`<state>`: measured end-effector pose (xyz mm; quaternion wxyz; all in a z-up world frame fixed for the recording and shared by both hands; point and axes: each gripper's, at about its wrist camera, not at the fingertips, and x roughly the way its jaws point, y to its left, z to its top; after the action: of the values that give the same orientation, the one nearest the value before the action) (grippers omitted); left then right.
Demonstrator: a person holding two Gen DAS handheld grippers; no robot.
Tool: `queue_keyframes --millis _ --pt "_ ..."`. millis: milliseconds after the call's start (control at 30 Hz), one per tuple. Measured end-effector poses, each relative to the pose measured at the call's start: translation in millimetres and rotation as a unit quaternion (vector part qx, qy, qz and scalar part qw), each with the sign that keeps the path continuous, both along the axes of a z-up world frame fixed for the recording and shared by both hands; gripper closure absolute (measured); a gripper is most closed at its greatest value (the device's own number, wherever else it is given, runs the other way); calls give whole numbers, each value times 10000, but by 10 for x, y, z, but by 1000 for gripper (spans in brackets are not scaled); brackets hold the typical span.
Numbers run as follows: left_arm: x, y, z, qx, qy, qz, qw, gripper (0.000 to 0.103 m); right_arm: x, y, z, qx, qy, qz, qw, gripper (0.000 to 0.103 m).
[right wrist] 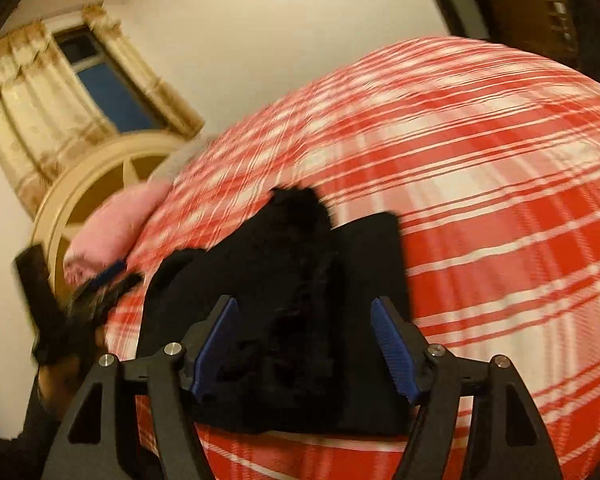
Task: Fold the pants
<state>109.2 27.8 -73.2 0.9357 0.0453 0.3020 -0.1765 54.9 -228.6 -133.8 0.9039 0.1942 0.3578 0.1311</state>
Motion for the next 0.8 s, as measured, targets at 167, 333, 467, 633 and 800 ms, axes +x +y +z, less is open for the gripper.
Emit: queue_keyframes --millis 167,333,467,633,800 --pt "573 172 -406 -77 798 526 9954 8 158 300 -200 -450 590 310 9968 70" --pt "586 -7 -549 -59 847 501 9951 8 -64 215 -37 -284 277 258 9989 81" --pt "632 -116 -687 224 995 625 9928 5 -68 -43 -371 -154 749 -45 9971 81" --pt "661 30 -610 13 906 997 9909 1 -99 -125 -390 86 771 -109 9969 81" --pt "576 84 -553 -115 869 1003 9911 3 -192 -146 -199 -323 586 -508 9965 61"
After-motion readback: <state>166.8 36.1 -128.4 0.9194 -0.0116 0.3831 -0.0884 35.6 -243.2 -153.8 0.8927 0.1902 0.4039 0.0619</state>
